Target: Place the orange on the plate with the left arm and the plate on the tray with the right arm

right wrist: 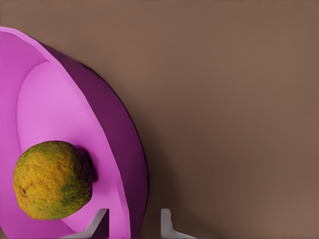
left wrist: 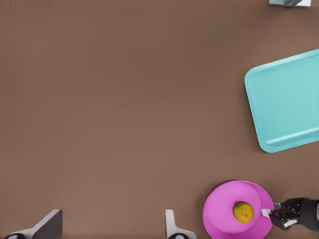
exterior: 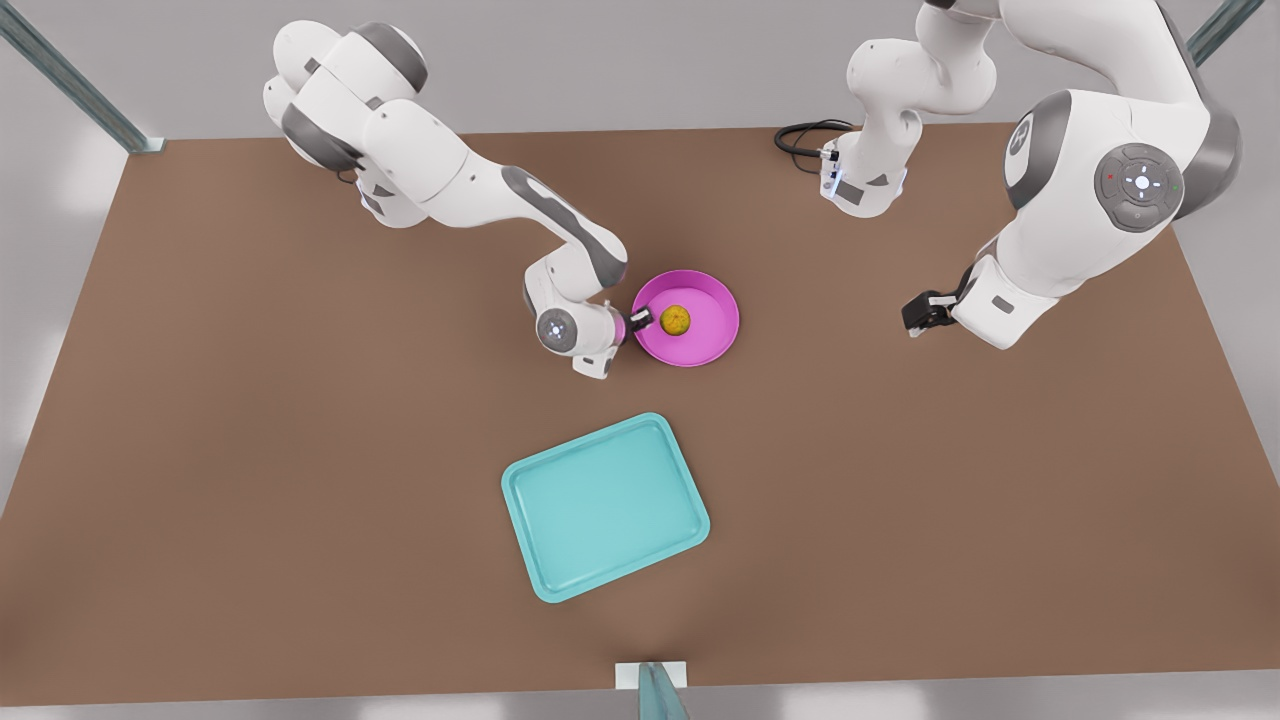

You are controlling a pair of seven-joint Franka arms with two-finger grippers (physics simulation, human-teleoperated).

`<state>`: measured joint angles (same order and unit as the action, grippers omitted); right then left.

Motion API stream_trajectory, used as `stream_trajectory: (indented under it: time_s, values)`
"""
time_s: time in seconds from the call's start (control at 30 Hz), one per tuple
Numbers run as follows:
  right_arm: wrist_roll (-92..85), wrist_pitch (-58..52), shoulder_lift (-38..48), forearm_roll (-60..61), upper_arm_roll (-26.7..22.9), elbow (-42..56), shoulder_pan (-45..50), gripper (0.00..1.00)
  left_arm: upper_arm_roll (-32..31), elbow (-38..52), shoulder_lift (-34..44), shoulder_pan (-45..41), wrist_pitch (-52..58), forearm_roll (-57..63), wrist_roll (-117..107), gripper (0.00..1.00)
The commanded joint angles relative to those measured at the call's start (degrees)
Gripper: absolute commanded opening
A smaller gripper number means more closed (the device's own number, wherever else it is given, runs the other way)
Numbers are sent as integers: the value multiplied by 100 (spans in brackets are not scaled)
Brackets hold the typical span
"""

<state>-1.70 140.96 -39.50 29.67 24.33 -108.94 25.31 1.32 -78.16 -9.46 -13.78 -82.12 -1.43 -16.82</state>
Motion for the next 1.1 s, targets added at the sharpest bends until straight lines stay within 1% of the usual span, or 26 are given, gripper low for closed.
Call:
stream_trajectory:
  time_s: [0.0, 0.03, 0.07, 0.13, 0.23, 0.47, 0.57, 0.87, 0.97, 1.03, 1.07]
  values:
    - [109, -25, 4, -23, 1, 4, 0, 41, 0, 3, 14, -2, 3, 3, 56, 100]
    - [109, -25, 4, -23, 1, 4, 0, 39, 0, 3, 14, -2, 3, 3, 56, 100]
    - [117, -25, 4, -23, 1, 4, 0, 35, 0, 3, 14, -2, 3, 3, 56, 100]
    - [117, -25, 4, -23, 1, 13, 0, 32, 0, 3, 14, -2, 3, -6, 56, 100]
    - [56, -43, 4, -40, 10, 83, 0, 22, 0, 3, 14, -2, 3, -6, 56, 100]
    - [38, -43, 56, -40, 54, 118, -61, 21, 0, 3, 5, -2, 3, 3, 56, 100]
    - [3, -78, 65, -23, 54, 277, -167, 21, 0, 3, -4, 7, -41, -6, 56, 100]
    - [30, -87, -5, 4, 28, 1059, -1326, 21, 0, -6, -21, 25, -49, 3, 56, 100]
    - [56, -69, -444, 21, -25, 1832, -1705, 21, 0, -6, -48, 25, -32, 3, 56, 100]
    - [91, -52, -778, 126, -34, 2333, -1758, 21, 0, -6, -48, 25, -32, 3, 56, 100]
    - [91, -43, -1068, 364, -87, 2790, -1705, 21, 0, -6, -48, 25, -32, 3, 56, 100]
